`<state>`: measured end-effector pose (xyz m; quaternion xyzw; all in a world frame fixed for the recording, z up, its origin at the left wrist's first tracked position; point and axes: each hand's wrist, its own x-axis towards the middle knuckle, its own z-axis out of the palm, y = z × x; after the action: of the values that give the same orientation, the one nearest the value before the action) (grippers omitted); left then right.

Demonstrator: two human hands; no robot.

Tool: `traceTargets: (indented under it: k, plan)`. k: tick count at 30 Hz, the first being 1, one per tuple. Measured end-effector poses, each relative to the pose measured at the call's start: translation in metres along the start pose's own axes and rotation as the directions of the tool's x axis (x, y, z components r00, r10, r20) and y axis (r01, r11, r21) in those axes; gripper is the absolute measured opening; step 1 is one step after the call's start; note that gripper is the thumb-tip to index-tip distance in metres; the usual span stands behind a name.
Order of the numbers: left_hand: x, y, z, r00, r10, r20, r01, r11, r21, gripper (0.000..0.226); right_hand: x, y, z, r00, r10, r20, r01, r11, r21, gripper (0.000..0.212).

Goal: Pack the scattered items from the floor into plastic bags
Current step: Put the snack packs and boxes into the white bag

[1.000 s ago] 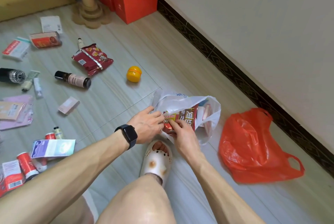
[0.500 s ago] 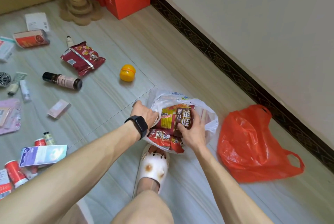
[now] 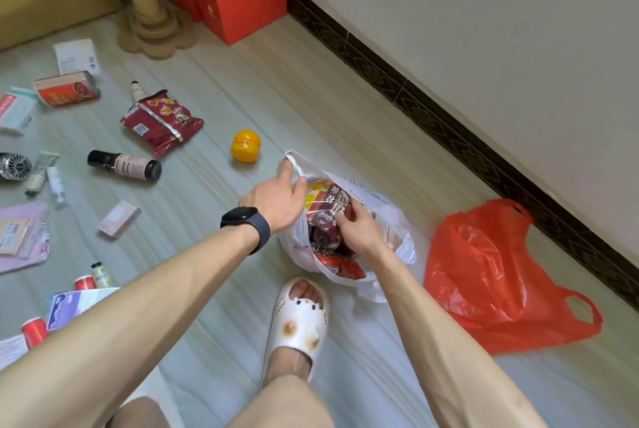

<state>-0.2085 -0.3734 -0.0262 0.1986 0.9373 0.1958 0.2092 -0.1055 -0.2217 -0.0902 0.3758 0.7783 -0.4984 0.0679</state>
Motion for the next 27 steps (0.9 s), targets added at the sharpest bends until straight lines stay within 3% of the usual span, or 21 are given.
traceTargets:
  k: [2,5,7,8,10,12,13,14,17,19,21,24,27]
  plan:
    - [-0.003,0.008,0.007,0.998,-0.066,0.007,0.066,0.981,-0.183,0.064,-0.011,0.008,-0.012,0.997,-0.062,-0.036,0.055,0.986,-0.156,0.048]
    - [-0.009,0.020,0.011,0.993,-0.103,0.051,0.115,0.890,-0.440,0.070,-0.042,0.030,-0.032,0.932,-0.115,-0.343,0.043,0.977,-0.209,0.041]
    - [-0.010,0.027,0.013,0.989,-0.122,0.080,0.146,0.823,-0.548,0.067,-0.065,0.057,-0.037,0.861,-0.155,-0.485,-0.054,0.919,-0.390,0.057]
    - [-0.011,0.031,0.012,0.987,-0.136,0.086,0.160,0.805,-0.571,0.065,-0.074,0.071,-0.037,0.850,-0.101,-0.517,-0.159,0.886,-0.435,0.071]
    - [-0.013,0.038,0.008,0.984,-0.153,0.086,0.173,0.770,-0.614,0.061,-0.086,0.095,-0.037,0.862,0.192,-0.469,-0.391,0.841,-0.375,0.085]
    - [-0.019,0.041,0.000,0.986,-0.143,0.088,0.166,0.749,-0.642,0.058,-0.089,0.107,-0.038,0.849,0.422,-0.317,-0.502,0.831,-0.241,0.053]
    - [-0.023,0.040,-0.006,0.988,-0.130,0.084,0.153,0.754,-0.638,0.057,-0.092,0.104,-0.041,0.867,0.436,-0.242,-0.482,0.858,-0.181,0.031]
    - [-0.028,0.039,-0.013,0.989,-0.125,0.085,0.150,0.763,-0.628,0.056,-0.096,0.095,-0.044,0.891,0.403,-0.208,-0.427,0.901,-0.081,0.027]
    - [-0.040,0.035,-0.042,0.979,-0.184,0.088,0.196,0.732,-0.653,0.041,-0.099,0.033,-0.069,0.930,0.263,-0.257,-0.213,0.955,0.207,0.043]
    - [-0.049,0.036,-0.065,0.967,-0.249,0.060,0.224,0.709,-0.669,0.018,-0.102,-0.023,-0.100,0.924,0.173,-0.342,-0.015,0.908,0.418,0.036]
    - [-0.055,0.038,-0.089,0.956,-0.293,0.030,0.225,0.661,-0.715,0.019,-0.108,-0.073,-0.131,0.933,0.072,-0.352,0.145,0.821,0.552,0.028]
    - [-0.062,0.041,-0.124,0.962,-0.265,0.069,0.213,0.566,-0.797,0.017,-0.115,-0.102,-0.152,0.955,-0.050,-0.293,0.178,0.886,0.427,0.025]
    - [-0.076,0.036,-0.136,0.961,-0.233,0.147,0.263,0.620,-0.739,0.012,-0.116,-0.098,-0.151,0.984,0.001,-0.177,0.028,0.987,0.158,0.019]
